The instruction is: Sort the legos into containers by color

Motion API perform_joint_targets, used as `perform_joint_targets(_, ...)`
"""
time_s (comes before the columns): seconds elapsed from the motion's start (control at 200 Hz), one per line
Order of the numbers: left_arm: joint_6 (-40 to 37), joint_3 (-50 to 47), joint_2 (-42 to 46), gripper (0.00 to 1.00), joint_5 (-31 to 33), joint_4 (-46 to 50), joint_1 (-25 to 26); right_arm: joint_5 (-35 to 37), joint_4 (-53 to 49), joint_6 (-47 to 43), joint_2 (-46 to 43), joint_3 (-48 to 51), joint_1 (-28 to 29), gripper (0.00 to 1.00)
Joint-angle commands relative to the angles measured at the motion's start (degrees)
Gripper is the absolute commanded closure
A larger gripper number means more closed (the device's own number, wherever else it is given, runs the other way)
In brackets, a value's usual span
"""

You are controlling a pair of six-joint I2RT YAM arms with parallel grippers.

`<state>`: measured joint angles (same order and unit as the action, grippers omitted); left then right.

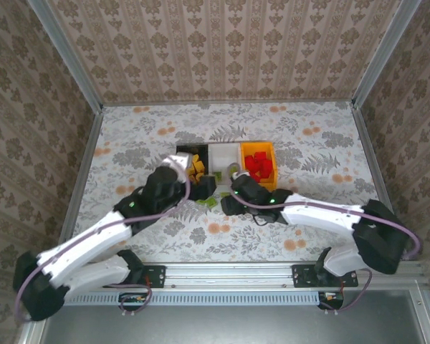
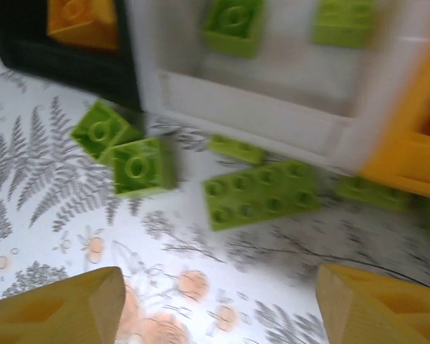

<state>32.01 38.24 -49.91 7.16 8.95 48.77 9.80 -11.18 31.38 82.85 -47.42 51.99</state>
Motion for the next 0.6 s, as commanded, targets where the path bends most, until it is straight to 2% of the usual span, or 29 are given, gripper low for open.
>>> perform_joint_targets(0.0, 5.23, -5.13, 10.94, 0.0, 7.65, 11.9, 0.4, -0.2, 2.57, -2.25, 5.79, -4.87, 2.53, 0.31)
perform_joint_targets(0.115, 8.71, -9.08, 21.21, 0.0, 10.23, 21.51, 0.35, -0.11, 1.46, -3.07, 12.66, -9.62, 3.56, 0.35)
perform_joint_targets(0.24, 11.21, -11.92, 27.21, 0.0, 10.42, 24.44, 0.36, 1.33, -0.25, -2.99, 18.14, -13.37, 3.65, 0.36)
perform_joint_targets(0.425, 11.74, -12.6, 26.59, 0.0, 9.81, 24.18, 0.35, 3.19, -1.68, -4.1, 23.32, -17.01, 3.58, 0.37)
perform_joint_targets(0.595, 11.18, -11.7, 25.3, 0.0, 10.06, 24.45, 0.35, 4.68, -2.66, -4.52, 26.51, -18.86, 3.56, 0.42)
